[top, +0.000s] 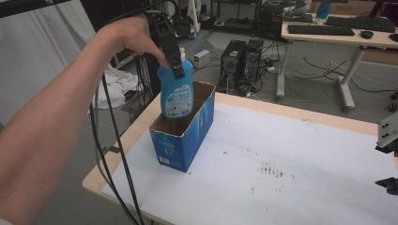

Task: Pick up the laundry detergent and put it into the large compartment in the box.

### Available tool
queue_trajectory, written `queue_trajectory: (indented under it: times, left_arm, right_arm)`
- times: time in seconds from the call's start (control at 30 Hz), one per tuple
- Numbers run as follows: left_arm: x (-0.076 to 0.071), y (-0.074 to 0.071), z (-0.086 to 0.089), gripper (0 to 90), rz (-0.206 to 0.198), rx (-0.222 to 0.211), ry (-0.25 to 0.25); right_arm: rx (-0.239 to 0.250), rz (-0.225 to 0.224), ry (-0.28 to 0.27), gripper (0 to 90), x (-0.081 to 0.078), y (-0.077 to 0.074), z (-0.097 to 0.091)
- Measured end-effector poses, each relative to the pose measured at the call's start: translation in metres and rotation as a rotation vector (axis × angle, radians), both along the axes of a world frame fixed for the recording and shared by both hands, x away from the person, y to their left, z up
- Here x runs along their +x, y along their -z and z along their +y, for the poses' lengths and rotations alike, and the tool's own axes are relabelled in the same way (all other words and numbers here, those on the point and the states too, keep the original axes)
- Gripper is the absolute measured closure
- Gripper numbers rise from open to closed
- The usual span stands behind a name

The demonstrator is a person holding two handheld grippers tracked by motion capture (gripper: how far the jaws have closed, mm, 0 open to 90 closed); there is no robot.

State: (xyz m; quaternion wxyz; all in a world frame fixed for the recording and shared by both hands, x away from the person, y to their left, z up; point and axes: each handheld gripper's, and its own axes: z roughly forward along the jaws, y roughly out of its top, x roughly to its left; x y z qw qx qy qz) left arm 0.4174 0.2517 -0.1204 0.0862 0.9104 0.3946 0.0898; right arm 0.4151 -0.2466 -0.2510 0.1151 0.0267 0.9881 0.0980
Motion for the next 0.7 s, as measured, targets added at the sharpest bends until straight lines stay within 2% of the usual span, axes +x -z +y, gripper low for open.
queue_trajectory:
  times: [0.23, 0.7]
  left_arm:
    - [0.002, 0.015, 0.0, 37.9, 0.013, -0.01, 0.004]
    - [0.007, 0.059, 0.0, 37.8, 0.048, -0.007, 0.004]
  right_arm:
    - [0.0, 0.0, -0.003, 13.7, -0.001, 0.001, 0.001]
    - [0.002, 0.004, 0.004, 13.7, -0.002, 0.006, -0.002]
